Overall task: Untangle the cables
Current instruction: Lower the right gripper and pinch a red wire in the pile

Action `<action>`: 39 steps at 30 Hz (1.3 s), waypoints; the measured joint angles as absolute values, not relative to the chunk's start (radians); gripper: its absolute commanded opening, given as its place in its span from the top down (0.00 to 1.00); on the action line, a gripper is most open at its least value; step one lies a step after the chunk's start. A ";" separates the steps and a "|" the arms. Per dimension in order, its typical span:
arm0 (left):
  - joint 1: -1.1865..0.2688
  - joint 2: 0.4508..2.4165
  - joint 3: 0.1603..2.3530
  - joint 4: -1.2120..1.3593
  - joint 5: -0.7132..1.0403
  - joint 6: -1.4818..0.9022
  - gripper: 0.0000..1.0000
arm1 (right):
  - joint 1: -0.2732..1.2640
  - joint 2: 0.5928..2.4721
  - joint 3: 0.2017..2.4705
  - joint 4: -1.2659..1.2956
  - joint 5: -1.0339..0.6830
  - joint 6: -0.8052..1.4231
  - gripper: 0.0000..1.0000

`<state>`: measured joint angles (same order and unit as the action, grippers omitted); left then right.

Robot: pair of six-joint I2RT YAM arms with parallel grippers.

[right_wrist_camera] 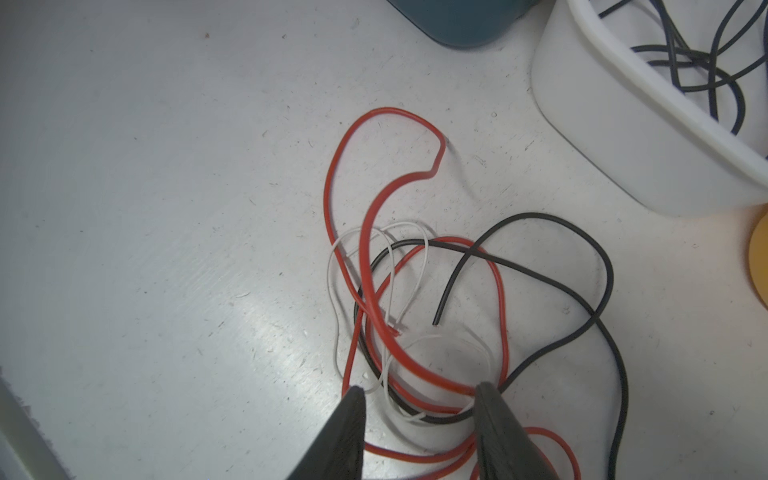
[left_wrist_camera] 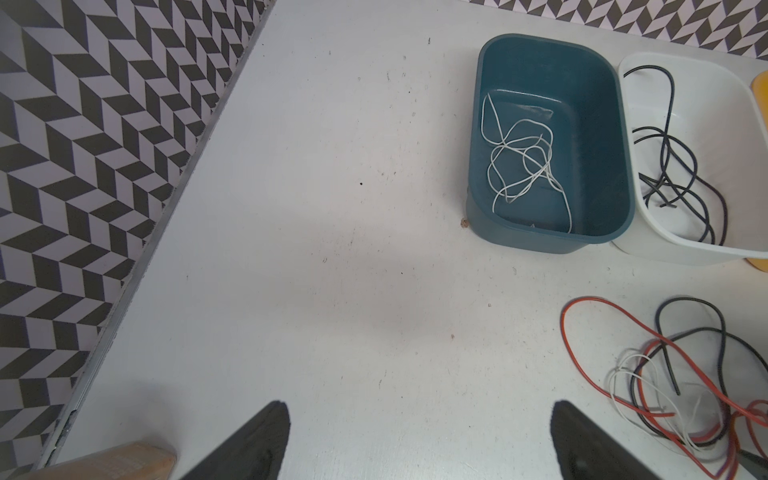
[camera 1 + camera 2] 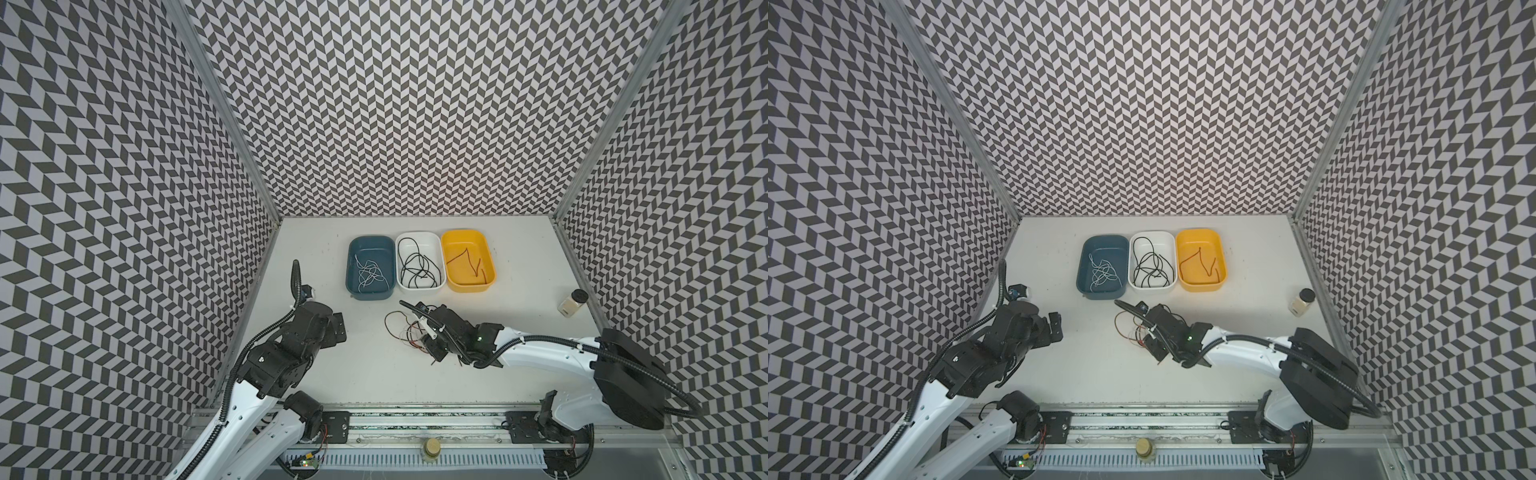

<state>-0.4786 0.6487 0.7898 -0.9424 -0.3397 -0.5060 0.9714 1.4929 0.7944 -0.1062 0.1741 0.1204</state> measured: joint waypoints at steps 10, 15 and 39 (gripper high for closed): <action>-0.468 0.642 0.790 -0.942 -0.336 -0.503 0.00 | 0.971 1.600 0.857 -0.060 0.258 0.094 0.69; -0.459 0.643 0.790 -0.941 -0.331 -0.502 0.00 | 0.971 1.610 0.869 -0.047 0.300 0.080 0.66; -0.439 0.642 0.790 -0.935 -0.310 -0.498 0.00 | 0.971 1.739 0.942 -0.001 0.376 0.019 0.87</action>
<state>-0.4385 0.6422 0.7898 -0.9352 -0.3099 -0.4980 0.9707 1.7390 0.9417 -0.0010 0.3763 0.0185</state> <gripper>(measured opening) 0.997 0.177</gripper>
